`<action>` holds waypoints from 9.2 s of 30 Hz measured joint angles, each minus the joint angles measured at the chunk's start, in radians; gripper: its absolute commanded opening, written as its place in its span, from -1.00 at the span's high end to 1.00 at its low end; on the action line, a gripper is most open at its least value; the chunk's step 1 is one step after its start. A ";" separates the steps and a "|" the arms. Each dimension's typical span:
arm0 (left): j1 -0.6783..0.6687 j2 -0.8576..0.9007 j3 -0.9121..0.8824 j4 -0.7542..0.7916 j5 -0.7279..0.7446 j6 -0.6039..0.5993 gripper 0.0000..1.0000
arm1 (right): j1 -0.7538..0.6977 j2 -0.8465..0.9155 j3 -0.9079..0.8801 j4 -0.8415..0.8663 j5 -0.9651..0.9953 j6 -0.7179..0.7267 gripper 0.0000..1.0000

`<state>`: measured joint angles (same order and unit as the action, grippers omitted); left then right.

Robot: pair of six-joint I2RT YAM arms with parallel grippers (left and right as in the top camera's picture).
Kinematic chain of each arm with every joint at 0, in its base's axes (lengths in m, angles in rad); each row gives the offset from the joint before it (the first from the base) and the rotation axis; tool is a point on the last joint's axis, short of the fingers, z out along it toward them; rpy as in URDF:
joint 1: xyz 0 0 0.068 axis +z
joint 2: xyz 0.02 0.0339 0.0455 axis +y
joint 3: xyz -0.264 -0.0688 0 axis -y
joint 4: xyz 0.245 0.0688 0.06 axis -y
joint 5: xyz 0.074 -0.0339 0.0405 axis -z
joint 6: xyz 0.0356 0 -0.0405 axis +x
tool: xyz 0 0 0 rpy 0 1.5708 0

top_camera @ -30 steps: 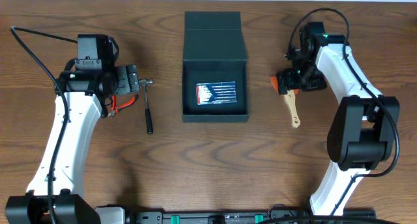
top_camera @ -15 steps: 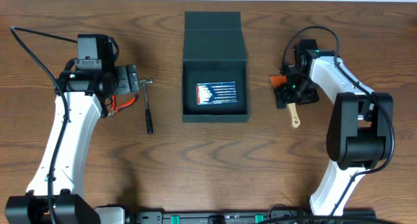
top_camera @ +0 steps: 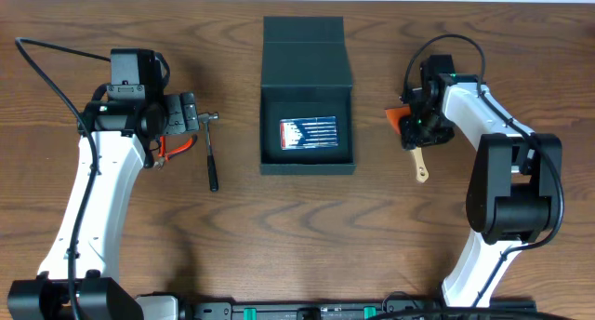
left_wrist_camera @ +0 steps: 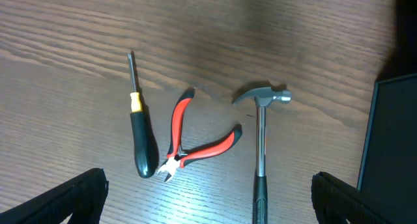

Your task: Pack container

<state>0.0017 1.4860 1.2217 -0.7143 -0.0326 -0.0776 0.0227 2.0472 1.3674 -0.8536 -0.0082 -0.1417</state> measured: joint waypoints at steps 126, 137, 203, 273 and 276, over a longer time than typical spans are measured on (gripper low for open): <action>-0.040 0.051 -0.004 -0.180 0.214 -0.163 -0.92 | -0.179 -0.250 0.466 -0.259 -0.095 0.048 -0.99; -0.123 0.366 0.009 -0.107 0.095 -0.162 -0.81 | -0.241 -0.250 0.466 -0.282 -0.096 0.132 -0.98; -0.135 0.502 0.052 0.087 0.048 -0.106 0.57 | -0.241 -0.250 0.466 -0.427 -0.096 0.135 -0.98; -0.692 0.750 0.757 -0.249 -0.129 0.881 0.89 | -0.241 -0.250 0.466 -0.467 -0.096 0.135 -0.98; -0.670 0.755 0.752 -0.232 -0.127 0.865 0.89 | -0.241 -0.250 0.466 -0.467 -0.096 0.135 -0.98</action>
<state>-0.6682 2.2406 1.9739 -0.9459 -0.1600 0.7872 -0.2188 1.7969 1.8336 -1.3209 -0.1040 -0.0063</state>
